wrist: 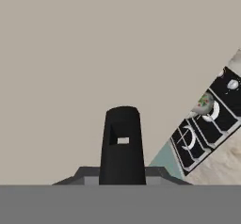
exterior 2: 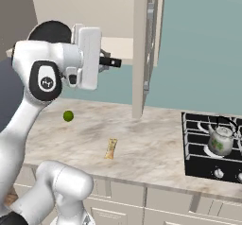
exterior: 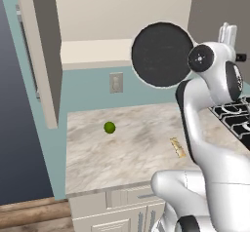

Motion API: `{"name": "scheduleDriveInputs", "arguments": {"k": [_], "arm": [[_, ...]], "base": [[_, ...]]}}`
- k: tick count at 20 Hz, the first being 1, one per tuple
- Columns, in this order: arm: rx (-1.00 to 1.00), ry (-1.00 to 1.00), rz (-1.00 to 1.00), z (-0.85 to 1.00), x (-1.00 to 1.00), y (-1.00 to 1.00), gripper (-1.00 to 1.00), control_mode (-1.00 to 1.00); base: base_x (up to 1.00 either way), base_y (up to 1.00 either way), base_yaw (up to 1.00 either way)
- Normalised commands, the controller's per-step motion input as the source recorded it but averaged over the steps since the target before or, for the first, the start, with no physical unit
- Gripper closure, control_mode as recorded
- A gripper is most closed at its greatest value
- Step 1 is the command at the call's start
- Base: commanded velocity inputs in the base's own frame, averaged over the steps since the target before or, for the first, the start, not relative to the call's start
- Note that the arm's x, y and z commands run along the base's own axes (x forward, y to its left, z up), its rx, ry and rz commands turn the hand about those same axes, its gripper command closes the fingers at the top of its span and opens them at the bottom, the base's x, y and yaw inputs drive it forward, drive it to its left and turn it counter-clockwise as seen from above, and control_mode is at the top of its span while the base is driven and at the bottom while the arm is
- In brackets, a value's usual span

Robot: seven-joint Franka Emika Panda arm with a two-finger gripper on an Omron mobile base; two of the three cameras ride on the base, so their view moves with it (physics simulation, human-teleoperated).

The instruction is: Pick the pan from the cabinet and place it on the stove. Then turn on the stove burner for the pan.

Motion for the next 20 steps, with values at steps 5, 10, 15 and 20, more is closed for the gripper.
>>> {"name": "scheduleDriveInputs", "arguments": {"k": [5,10,15,20], "arm": [[0.0,0.0,0.0,-0.15,-0.78,0.27,1.0,-1.0],[0.0,0.0,0.0,-0.03,-0.35,0.2,1.0,-1.0],[0.0,-0.01,0.01,0.0,-0.03,0.02,1.0,-1.0],[0.0,-0.02,0.0,-0.08,-0.32,0.0,1.0,-1.0]], "base": [[0.0,0.0,0.0],[0.0,0.0,0.0],[0.0,0.0,0.0],[0.0,0.0,0.0]]}}
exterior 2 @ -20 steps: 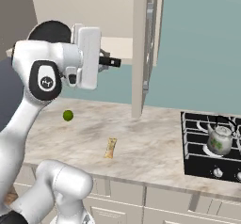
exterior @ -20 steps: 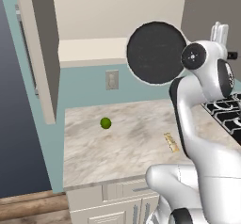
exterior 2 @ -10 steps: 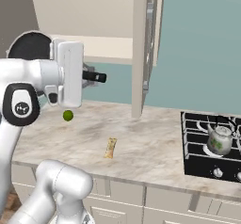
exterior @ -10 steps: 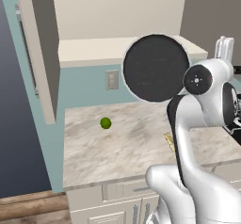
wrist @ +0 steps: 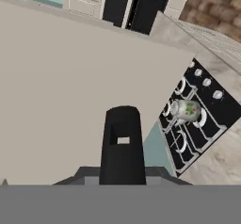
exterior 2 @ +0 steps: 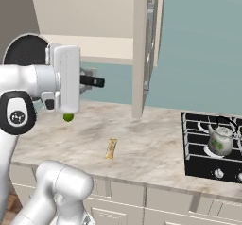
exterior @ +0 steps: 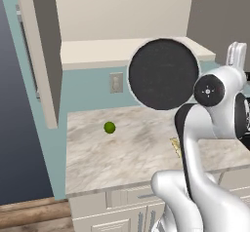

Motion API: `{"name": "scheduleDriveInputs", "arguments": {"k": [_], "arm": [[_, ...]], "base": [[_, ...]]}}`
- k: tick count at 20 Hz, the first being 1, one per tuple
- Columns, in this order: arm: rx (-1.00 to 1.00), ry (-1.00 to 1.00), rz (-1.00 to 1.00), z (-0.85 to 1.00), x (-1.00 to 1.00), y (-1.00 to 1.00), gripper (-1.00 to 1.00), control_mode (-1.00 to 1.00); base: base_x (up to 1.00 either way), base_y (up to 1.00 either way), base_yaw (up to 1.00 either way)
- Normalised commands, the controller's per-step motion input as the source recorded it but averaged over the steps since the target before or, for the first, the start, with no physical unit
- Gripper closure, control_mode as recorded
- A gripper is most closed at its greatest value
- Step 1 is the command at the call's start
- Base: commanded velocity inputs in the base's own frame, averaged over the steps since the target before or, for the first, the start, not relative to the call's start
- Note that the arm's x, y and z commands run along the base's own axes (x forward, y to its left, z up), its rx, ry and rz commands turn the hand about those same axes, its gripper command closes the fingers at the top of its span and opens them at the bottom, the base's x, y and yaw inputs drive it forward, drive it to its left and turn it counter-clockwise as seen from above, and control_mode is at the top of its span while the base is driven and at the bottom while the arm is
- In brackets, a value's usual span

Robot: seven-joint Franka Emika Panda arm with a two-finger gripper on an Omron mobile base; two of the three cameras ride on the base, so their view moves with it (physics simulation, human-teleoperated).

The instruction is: Pick the pan from the cabinet and place it on the stove. Then turn on the stove burner for the pan.

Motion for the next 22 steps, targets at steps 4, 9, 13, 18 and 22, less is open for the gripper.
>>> {"name": "scheduleDriveInputs", "arguments": {"k": [4,9,13,18,22], "arm": [[0.0,-0.01,0.0,-0.19,-0.53,0.0,1.0,-1.0],[0.0,0.0,-0.04,-0.27,-0.65,0.0,1.0,-1.0],[0.0,0.0,-0.06,-0.18,-0.36,-0.01,1.0,-1.0],[0.0,0.0,-0.02,-0.23,0.01,0.2,1.0,-1.0],[0.0,0.0,0.0,-0.22,0.32,0.36,1.0,-1.0]], "base": [[0.0,0.0,0.0],[0.0,0.0,0.0],[0.0,0.0,0.0],[0.0,0.0,0.0],[0.0,0.0,0.0]]}}
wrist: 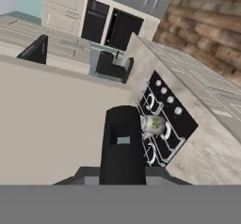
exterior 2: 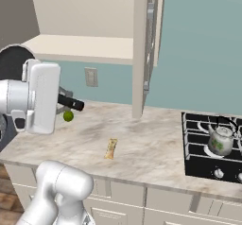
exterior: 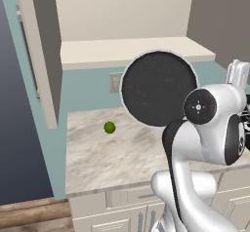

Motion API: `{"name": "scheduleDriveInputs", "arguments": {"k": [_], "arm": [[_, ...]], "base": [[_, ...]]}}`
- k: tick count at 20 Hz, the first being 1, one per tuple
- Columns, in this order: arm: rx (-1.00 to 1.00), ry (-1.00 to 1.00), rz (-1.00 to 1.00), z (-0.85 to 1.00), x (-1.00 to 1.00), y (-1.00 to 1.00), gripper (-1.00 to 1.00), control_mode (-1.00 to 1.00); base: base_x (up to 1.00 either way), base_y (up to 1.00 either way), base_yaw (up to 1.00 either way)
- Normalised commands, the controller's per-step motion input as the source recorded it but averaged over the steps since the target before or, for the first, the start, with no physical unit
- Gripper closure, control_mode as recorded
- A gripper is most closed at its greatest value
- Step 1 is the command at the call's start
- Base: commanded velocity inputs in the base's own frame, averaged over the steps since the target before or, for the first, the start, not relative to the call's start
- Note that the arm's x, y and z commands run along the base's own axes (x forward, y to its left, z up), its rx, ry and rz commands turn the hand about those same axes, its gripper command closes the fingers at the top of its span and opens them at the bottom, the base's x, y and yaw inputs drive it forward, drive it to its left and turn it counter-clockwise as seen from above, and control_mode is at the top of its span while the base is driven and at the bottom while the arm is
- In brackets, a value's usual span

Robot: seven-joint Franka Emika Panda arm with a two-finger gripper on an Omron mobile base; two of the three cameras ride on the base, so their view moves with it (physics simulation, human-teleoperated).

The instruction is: Pick the pan from the cabinet and place it on the stove. Then turn on the stove burner for the pan.

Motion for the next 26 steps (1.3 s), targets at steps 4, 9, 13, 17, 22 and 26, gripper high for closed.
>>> {"name": "scheduleDriveInputs", "arguments": {"k": [4,9,13,17,22,26], "arm": [[0.0,0.0,0.0,-0.17,0.43,0.33,1.0,-1.0],[0.0,0.0,0.01,-0.15,0.16,0.18,1.0,-1.0],[0.0,0.0,0.0,-0.11,0.0,0.12,1.0,-1.0],[0.0,0.0,0.0,-0.12,-0.15,0.05,1.0,-1.0],[0.0,0.0,0.0,-0.04,-0.1,0.0,1.0,1.0],[0.0,0.0,0.0,0.0,0.0,0.0,1.0,1.0]], "base": [[0.0,0.0,0.0],[0.0,0.0,0.0],[0.0,0.0,0.0],[0.0,0.0,0.0],[-0.56,0.0,-0.01],[-0.73,-0.12,-0.01]]}}
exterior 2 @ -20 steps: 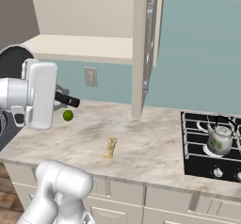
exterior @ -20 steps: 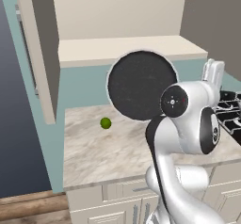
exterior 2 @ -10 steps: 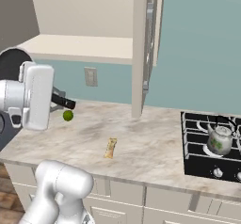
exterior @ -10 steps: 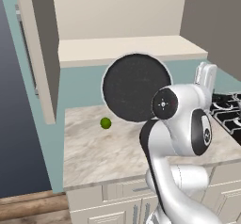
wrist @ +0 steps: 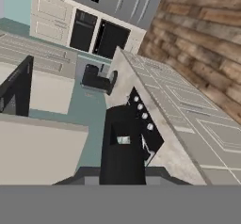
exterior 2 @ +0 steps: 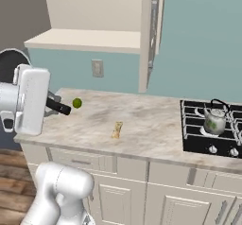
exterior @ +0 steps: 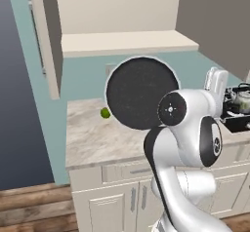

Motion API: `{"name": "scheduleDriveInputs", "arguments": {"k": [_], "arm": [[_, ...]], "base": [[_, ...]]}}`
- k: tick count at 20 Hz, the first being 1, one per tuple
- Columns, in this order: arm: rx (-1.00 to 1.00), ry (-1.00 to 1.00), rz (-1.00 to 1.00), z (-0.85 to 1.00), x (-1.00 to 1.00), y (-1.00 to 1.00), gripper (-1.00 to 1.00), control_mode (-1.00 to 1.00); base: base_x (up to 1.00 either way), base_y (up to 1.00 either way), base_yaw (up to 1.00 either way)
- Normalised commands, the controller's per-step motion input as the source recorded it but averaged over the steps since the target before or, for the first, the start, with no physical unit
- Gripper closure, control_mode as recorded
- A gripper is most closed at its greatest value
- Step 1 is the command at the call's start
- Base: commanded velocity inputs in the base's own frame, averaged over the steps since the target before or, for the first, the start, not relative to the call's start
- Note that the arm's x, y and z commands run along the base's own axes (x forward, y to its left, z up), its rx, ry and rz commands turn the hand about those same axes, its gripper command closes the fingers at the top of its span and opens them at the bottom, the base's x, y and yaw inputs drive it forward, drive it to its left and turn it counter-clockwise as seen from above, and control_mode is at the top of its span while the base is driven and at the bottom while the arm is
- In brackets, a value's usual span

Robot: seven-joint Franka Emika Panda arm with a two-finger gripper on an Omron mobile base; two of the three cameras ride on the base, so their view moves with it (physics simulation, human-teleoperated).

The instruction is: Pick the pan from the cabinet and place it on the stove. Then turn on the stove burner for the pan.

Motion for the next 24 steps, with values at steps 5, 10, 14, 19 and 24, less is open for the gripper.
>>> {"name": "scheduleDriveInputs", "arguments": {"k": [5,10,14,19,24], "arm": [[0.0,0.0,0.0,0.0,0.0,0.0,1.0,1.0],[0.0,0.0,0.0,0.0,0.0,0.0,1.0,1.0],[0.0,0.0,0.0,0.0,0.0,0.0,1.0,1.0],[0.0,0.0,0.0,0.0,0.0,0.0,1.0,1.0],[0.0,0.0,0.0,0.0,0.0,0.0,1.0,1.0]], "base": [[-0.7,-0.27,-0.01],[-0.4,-0.57,0.0],[-0.25,-0.78,0.0],[-0.28,-0.9,0.0],[-0.59,-0.9,0.0]]}}
